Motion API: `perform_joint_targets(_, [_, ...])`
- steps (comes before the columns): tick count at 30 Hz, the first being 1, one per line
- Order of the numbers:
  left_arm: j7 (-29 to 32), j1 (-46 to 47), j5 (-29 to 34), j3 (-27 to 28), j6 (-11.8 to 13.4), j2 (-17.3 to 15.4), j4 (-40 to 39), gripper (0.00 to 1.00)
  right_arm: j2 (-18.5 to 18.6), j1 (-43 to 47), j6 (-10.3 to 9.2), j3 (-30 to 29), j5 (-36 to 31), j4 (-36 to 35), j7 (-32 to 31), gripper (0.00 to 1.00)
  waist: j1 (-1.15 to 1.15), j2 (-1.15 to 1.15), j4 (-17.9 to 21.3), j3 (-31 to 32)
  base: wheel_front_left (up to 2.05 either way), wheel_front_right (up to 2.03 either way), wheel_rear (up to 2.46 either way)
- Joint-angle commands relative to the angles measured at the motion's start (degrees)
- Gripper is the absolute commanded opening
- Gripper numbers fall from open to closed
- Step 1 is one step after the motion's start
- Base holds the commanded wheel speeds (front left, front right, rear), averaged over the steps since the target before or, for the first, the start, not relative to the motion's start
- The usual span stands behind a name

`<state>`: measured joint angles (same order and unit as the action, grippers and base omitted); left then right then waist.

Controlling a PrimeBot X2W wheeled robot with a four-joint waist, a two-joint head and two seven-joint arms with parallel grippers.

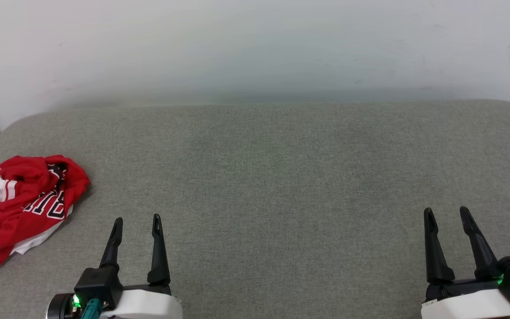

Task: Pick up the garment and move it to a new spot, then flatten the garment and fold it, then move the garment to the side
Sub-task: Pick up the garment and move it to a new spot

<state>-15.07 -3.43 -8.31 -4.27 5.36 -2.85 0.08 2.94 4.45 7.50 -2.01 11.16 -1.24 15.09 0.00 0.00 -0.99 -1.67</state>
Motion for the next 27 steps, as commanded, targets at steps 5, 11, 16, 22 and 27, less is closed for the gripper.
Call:
perform_joint_targets(5, [-0.16,-0.37,-0.36,0.31,-0.29,-0.06,0.47,1.00,-0.11,0.16,-0.02,-0.07,0.79,0.61,0.12,1.00,0.00,0.00,-0.02,-0.08,0.00,0.00,0.00])
perform_joint_targets(11, [-0.16,-0.41,-0.64,0.41,-0.41,-0.05,0.74,1.00,-0.11,0.19,-0.02,-0.05,1.03,0.76,0.12,1.00,0.00,0.00,-0.05,-0.13,0.00,0.00,0.00])
perform_joint_targets(16, [-0.16,-0.39,-0.78,0.38,-0.31,-0.05,0.85,1.00,-0.11,0.29,-0.02,0.01,1.02,0.72,0.12,1.00,0.00,0.00,-0.29,-0.23,0.00,0.00,0.00])
perform_joint_targets(22, [-0.16,1.01,-0.66,0.27,-0.60,-0.06,1.15,1.00,-0.11,0.17,-0.02,-0.35,0.43,0.33,0.12,1.00,0.00,0.00,-2.35,-0.80,0.00,0.00,0.00])
perform_joint_targets(27, [-0.16,1.14,-0.92,0.65,-0.37,-0.05,1.35,1.00,-0.11,0.22,-0.02,-0.29,-0.04,0.22,0.12,1.00,0.00,0.00,-5.01,-1.08,0.00,0.00,0.00])
